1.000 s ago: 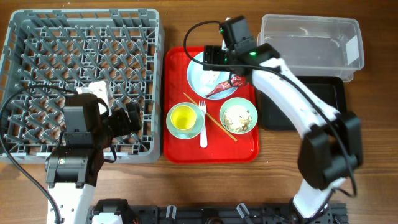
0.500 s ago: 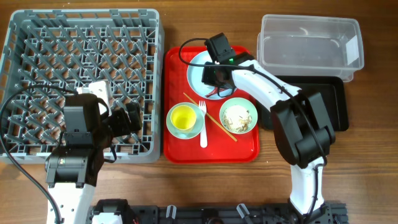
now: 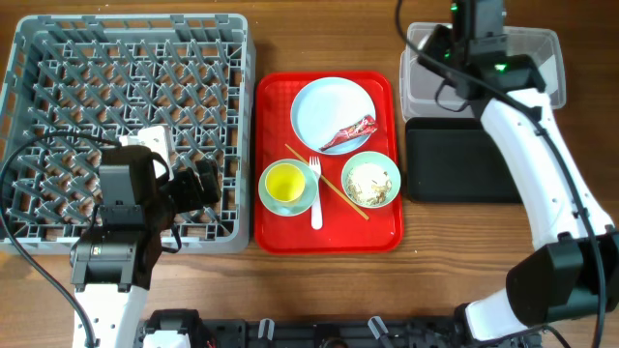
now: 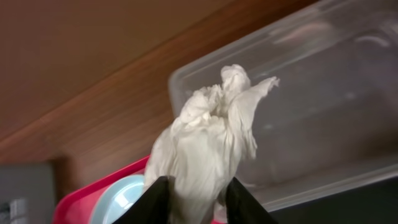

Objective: Sort waste into correct bins and load items into the dishwasher rack

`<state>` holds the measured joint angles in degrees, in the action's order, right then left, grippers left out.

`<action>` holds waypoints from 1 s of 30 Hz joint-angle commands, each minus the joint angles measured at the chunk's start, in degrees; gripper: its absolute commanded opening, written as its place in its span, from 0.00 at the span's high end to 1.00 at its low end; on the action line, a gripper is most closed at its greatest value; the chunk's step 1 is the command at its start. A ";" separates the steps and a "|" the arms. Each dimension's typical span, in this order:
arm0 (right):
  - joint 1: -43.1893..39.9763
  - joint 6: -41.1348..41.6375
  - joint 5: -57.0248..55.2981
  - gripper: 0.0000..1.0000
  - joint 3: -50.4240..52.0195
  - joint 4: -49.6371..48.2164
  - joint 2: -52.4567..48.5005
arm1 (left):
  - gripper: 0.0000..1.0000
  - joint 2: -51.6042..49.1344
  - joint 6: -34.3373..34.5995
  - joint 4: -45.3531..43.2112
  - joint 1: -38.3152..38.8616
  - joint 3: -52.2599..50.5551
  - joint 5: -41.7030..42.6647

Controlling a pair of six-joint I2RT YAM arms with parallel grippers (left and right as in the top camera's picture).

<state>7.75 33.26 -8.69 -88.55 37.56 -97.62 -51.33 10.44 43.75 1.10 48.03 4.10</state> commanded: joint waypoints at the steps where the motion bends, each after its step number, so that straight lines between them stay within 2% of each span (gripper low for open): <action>1: -2.51 -0.39 1.20 0.16 0.11 -1.70 -1.77 | 0.00 0.31 0.52 0.04 -0.33 1.11 -0.57; 2: -2.86 -0.98 2.91 0.09 0.09 -2.16 -1.46 | 0.00 0.31 0.52 0.04 -0.33 1.11 -0.57; 5: -2.34 -3.04 10.27 0.06 0.11 -1.97 -0.72 | 0.00 0.31 0.52 0.02 -0.33 1.11 -0.57; 9: 1.75 -1.44 9.60 0.06 0.11 4.24 -0.79 | 0.00 0.31 0.52 0.04 -0.33 1.11 -0.57; 11: 4.72 3.61 2.32 0.06 0.11 8.85 -0.79 | 0.00 0.31 0.52 0.04 -0.33 1.11 -0.57; 13: 6.23 4.17 0.48 0.05 0.11 9.14 -0.79 | 0.00 0.31 0.52 0.04 -0.33 1.11 -0.57; 18: 9.16 -5.01 6.19 0.09 0.11 4.42 -1.18 | 0.00 0.31 0.52 0.04 -0.33 1.11 -0.57; 24: 12.61 -9.07 11.23 0.10 0.17 4.79 -6.29 | 0.00 0.31 0.50 0.02 -0.33 1.11 -0.57; 30: 16.24 -9.05 11.80 0.12 0.17 6.93 -14.78 | 0.00 0.31 0.52 0.04 -0.33 1.11 -0.57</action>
<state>22.72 25.39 1.54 -88.44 43.46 -107.94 -51.33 10.44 43.77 1.10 48.03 4.10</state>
